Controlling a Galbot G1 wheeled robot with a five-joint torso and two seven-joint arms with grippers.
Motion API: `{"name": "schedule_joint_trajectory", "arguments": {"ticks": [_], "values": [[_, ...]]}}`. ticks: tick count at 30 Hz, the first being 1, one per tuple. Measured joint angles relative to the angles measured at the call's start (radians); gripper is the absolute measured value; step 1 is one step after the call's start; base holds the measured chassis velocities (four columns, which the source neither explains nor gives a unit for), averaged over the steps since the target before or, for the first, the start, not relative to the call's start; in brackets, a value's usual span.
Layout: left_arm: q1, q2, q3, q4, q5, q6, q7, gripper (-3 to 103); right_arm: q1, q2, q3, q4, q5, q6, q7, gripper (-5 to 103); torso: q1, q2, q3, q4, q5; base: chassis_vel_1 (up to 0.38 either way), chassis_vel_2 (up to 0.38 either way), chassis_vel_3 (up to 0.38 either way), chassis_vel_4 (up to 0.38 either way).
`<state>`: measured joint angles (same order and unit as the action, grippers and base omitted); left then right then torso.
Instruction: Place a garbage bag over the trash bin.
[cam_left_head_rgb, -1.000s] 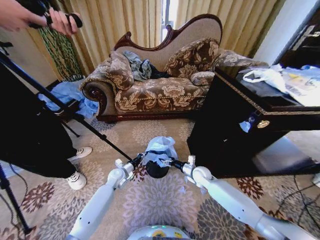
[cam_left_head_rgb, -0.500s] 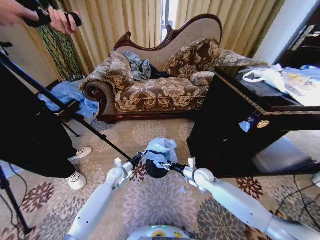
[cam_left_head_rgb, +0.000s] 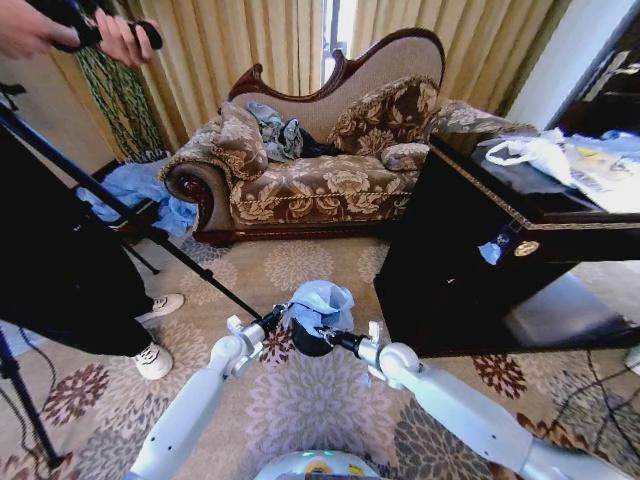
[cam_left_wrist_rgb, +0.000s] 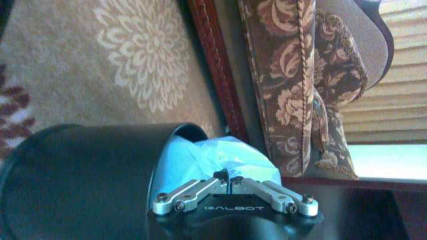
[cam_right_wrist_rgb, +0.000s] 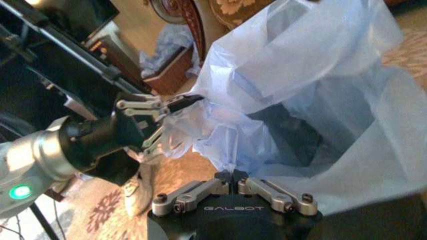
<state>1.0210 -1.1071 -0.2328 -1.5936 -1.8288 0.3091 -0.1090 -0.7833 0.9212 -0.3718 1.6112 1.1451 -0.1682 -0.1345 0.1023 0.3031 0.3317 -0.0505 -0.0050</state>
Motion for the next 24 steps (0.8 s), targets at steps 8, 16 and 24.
{"name": "schedule_joint_trajectory", "arguments": {"ticks": [8,16,24], "values": [[0.050,0.042,-0.025,-0.038,-0.015,0.000,-0.011,0,-0.107,0.022,0.007,0.037,-0.080,0.091,-0.008,0,0.000,0.000,0.000,0.0000,-0.0001,0.000,0.000,0.000,0.000],[0.100,0.056,-0.076,-0.040,-0.021,0.002,-0.013,0,-0.135,0.138,-0.046,-0.061,-0.302,0.272,0.001,0,0.000,0.000,0.000,0.0001,0.0000,0.000,0.000,0.000,0.000],[0.097,0.059,-0.114,0.011,-0.023,0.005,-0.009,0,-0.119,0.203,-0.046,-0.200,-0.466,0.347,0.011,0,0.000,0.000,0.000,0.0003,-0.0001,0.000,0.000,0.000,0.000]]}}
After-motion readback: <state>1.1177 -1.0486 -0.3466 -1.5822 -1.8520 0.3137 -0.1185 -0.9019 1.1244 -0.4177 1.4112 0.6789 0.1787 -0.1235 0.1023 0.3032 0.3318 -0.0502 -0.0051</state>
